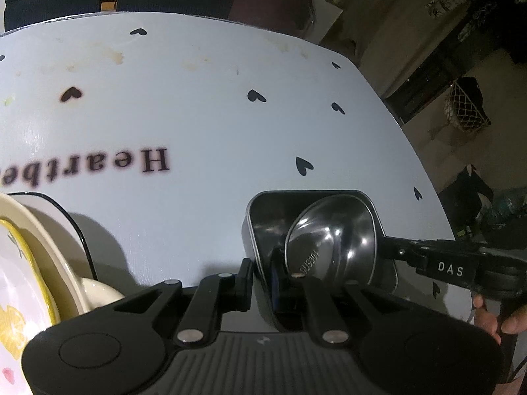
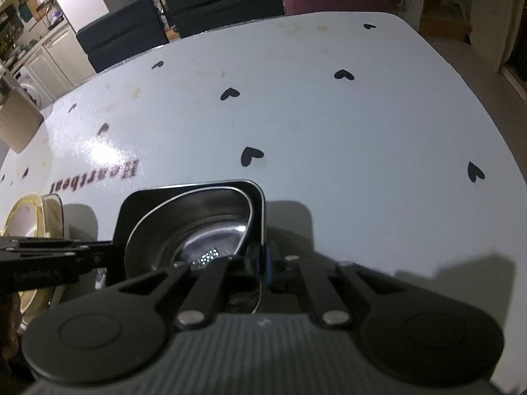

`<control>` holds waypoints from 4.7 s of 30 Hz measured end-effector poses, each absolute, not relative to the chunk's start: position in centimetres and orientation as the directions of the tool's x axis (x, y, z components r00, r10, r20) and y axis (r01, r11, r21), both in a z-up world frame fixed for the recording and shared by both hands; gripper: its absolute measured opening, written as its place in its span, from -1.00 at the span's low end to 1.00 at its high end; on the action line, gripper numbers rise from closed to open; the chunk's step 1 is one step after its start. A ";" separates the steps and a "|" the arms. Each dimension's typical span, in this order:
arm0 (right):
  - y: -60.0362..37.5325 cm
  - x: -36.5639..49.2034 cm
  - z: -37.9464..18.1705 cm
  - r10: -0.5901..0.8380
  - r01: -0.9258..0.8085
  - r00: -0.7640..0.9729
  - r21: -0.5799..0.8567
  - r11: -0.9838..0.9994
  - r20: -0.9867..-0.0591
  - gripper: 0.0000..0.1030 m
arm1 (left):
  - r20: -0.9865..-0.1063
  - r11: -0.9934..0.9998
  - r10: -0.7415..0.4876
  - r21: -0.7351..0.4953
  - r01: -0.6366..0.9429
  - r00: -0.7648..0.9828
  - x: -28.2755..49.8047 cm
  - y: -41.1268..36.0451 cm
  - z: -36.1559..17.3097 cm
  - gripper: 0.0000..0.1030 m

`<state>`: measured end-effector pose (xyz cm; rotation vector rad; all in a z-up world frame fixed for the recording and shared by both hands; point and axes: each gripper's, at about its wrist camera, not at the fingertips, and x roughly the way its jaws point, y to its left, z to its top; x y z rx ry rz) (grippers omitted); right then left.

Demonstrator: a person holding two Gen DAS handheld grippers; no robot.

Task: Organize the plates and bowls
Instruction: 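Lift and carry the tray holding the round bowl with both tools over the cream bowl, then lower the tray into the cream bowl with both tools, then open both tools and release the tray inside the cream bowl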

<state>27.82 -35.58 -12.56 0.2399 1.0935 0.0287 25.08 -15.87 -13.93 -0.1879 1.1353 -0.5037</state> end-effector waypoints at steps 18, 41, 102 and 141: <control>-36.7 25.9 -9.8 0.207 0.081 0.592 0.313 0.946 -0.779 -0.91 | -0.713 0.839 -0.543 -0.458 0.293 0.443 24.3 -12.8 -9.5 -0.81; -29.5 24.9 -4.9 0.364 -0.064 0.711 0.460 0.886 -0.602 -0.88 | -0.597 0.833 -0.516 -0.517 0.198 0.614 19.6 -0.2 -4.2 -0.81; -18.1 26.9 -7.4 0.430 -0.161 0.499 0.407 0.899 -0.753 -0.73 | -0.712 0.879 -0.389 -0.476 0.005 0.584 17.1 9.5 -6.7 -0.80; -19.5 18.1 0.3 0.233 -0.160 0.832 0.184 0.970 -0.504 0.91 | -0.596 0.962 -0.216 -0.264 0.065 0.773 9.1 7.7 1.6 1.00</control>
